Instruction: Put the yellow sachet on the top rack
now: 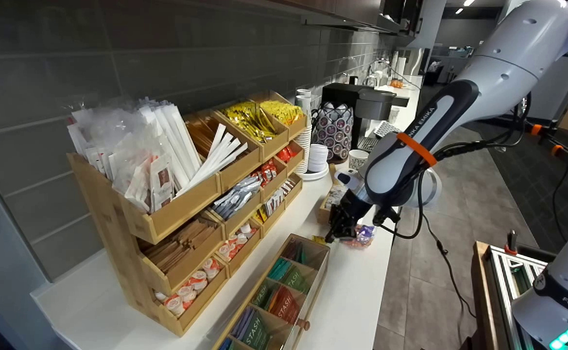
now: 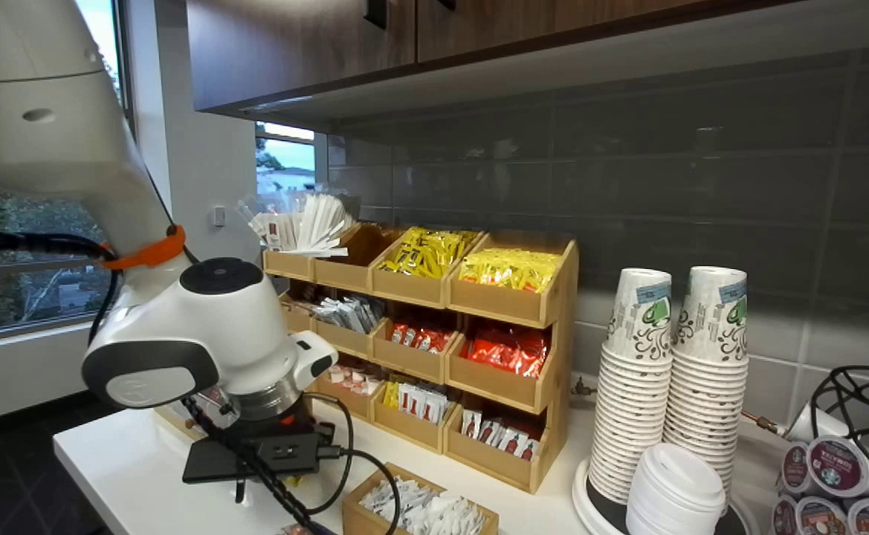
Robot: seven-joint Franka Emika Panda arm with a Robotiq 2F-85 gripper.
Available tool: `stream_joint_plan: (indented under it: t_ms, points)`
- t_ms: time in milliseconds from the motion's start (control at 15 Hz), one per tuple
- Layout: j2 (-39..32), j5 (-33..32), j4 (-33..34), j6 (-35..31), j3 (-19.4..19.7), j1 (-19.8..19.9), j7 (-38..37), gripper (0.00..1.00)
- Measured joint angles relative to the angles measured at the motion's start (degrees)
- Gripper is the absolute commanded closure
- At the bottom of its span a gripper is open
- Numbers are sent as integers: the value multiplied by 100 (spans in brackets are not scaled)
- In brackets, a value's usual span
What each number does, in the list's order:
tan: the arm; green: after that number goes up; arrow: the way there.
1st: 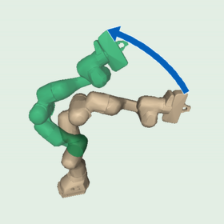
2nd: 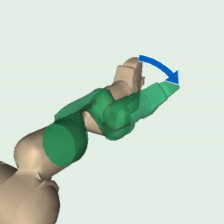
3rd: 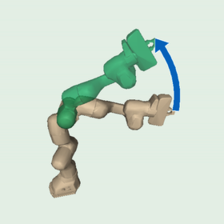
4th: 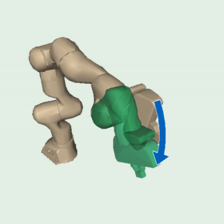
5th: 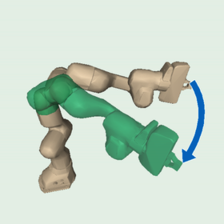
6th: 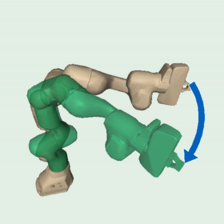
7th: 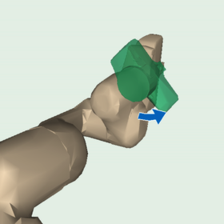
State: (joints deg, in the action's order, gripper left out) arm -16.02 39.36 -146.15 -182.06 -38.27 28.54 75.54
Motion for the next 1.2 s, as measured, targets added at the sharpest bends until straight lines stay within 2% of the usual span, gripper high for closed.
stream_joint_plan:
  t_ms: [267,800,933,1067,1200]
  points:
    - [488,18,-10,1,-130,158,-81,100]
    - [2046,18,-103,192,4,188,-719,100]
    - [2445,18,-39,313,60,249,-947,100]
    - [2715,-373,7,345,511,-14,-1388,99]
    - [2685,-335,2,345,449,33,-1341,99]
